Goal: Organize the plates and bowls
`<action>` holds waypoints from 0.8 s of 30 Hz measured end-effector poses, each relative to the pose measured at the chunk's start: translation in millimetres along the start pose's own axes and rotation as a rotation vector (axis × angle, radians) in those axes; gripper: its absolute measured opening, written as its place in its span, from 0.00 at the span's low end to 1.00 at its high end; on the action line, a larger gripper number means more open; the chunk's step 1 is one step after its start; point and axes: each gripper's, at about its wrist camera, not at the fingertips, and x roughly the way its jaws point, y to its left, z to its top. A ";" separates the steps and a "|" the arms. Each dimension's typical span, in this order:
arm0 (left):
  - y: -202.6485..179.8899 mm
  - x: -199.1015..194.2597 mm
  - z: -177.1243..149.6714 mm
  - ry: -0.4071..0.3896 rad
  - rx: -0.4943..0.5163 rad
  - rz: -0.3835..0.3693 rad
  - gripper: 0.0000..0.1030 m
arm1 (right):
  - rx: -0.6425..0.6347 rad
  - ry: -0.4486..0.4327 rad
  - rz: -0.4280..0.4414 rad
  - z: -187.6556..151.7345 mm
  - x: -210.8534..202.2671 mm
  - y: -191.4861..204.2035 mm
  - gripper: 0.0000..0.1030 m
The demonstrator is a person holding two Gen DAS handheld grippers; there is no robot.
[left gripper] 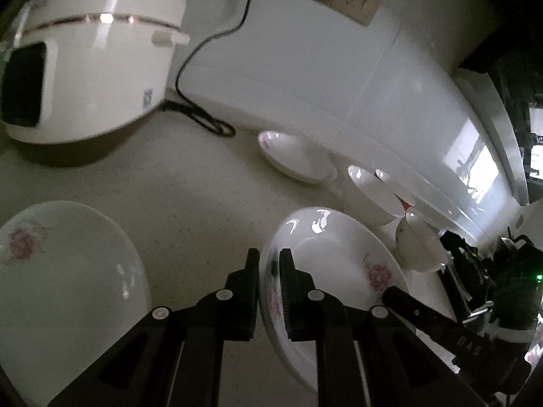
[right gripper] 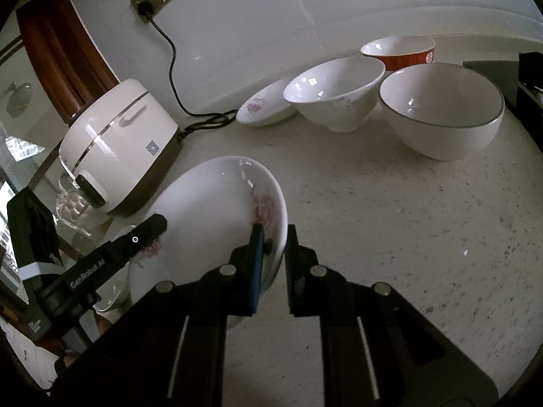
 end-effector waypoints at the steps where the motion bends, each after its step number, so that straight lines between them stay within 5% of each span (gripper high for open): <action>1: -1.2 -5.6 -0.7 -0.028 0.007 0.011 0.12 | -0.002 0.000 0.003 0.1 2.4 2.5 0.14; 9: 11.3 -26.9 -1.4 -0.096 0.000 0.059 0.12 | -0.030 -0.014 0.053 -8.8 2.1 22.8 0.14; 24: 80.4 -72.0 -9.6 -0.211 -0.223 0.067 0.12 | -0.129 0.030 0.157 -28.0 23.0 86.1 0.15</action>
